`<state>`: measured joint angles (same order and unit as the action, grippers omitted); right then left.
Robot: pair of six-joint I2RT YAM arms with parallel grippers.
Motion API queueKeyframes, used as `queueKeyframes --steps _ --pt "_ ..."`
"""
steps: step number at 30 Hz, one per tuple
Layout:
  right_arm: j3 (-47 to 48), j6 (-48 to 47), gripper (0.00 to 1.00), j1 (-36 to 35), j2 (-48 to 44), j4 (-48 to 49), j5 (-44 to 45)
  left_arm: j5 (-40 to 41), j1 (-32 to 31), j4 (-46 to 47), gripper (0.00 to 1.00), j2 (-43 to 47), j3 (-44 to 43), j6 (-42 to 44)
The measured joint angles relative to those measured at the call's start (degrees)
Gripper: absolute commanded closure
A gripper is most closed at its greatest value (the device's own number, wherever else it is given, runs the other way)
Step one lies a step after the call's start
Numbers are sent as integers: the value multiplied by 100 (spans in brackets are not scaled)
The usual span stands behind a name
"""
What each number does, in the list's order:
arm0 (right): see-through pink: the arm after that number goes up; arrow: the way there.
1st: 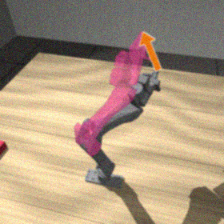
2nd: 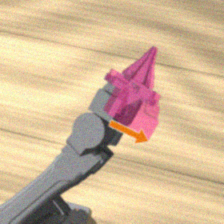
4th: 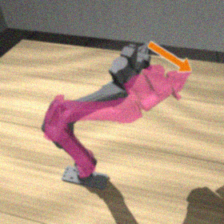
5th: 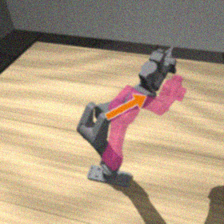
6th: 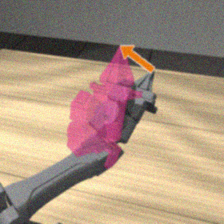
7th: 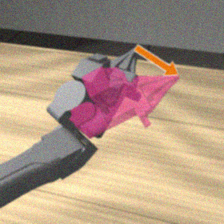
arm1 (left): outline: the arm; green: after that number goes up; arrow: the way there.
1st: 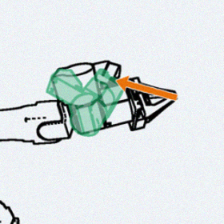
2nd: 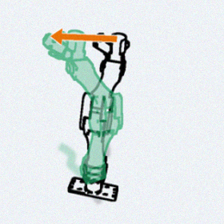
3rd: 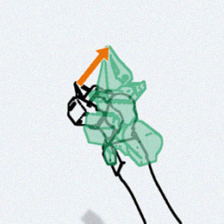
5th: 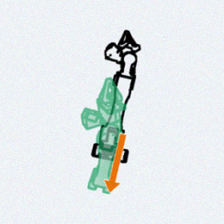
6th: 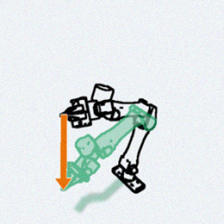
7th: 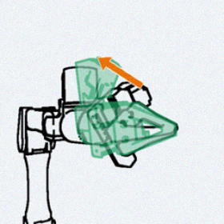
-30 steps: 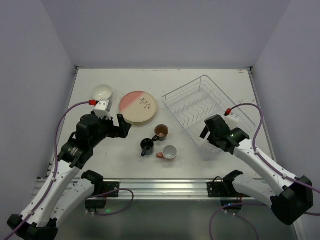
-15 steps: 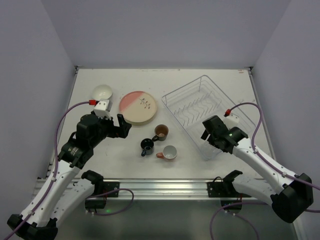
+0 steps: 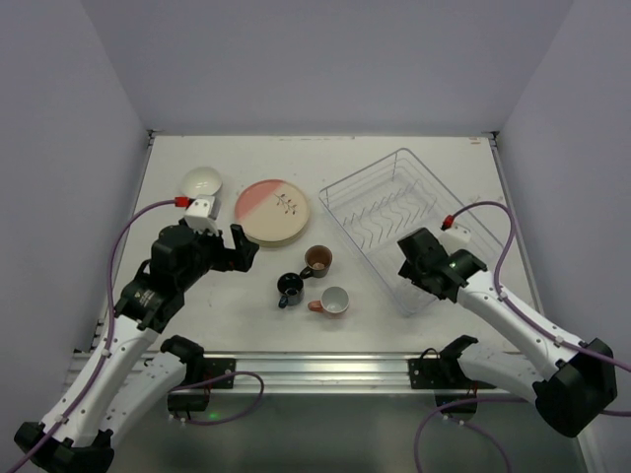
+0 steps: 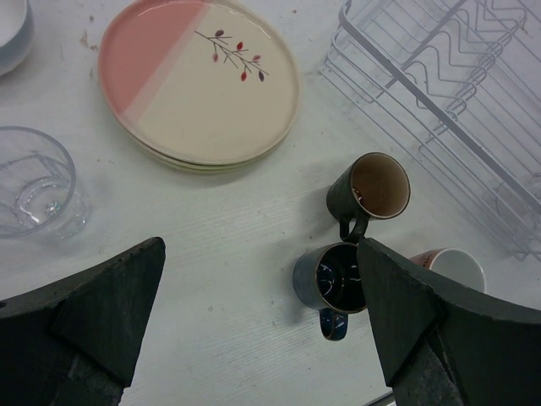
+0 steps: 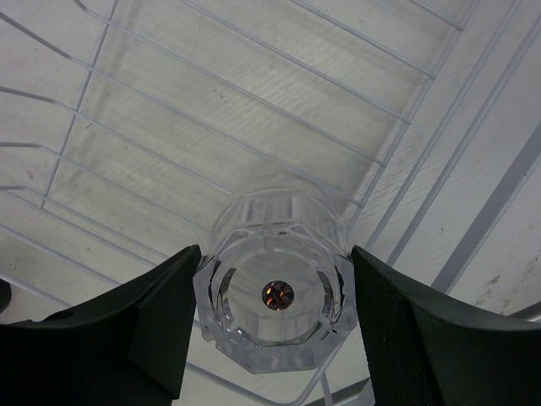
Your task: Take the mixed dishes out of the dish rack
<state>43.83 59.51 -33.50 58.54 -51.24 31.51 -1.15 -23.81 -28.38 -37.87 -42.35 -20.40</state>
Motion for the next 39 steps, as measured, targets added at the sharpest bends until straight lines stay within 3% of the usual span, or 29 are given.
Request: queueKeyframes --steps 5,6,12,14,26,33,35,39 --pt "13 -2 46 0 74 85 50 13 0 0 0 55 0 -2" --pt "15 -11 55 0 74 103 48 13 0 -2 0 68 0 -2" --pt "13 -149 83 -22 55 201 -20 52 0 -2 0 103 0 -4" --pt "13 -219 100 -22 20 251 -101 109 0 -4 0 103 0 -4" --pt "264 -789 100 13 -22 496 -271 269 0 -7 0 389 -2 -15" --pt "678 -1198 100 374 -590 522 -435 44 0 61 0 367 -2 -168" --pt "826 -1349 100 601 -800 542 -562 -557 -2 529 0 310 127 -466" --pt "1056 -1703 100 1158 -1268 765 -1207 -1899 -201 2433 0 83 774 -1504"
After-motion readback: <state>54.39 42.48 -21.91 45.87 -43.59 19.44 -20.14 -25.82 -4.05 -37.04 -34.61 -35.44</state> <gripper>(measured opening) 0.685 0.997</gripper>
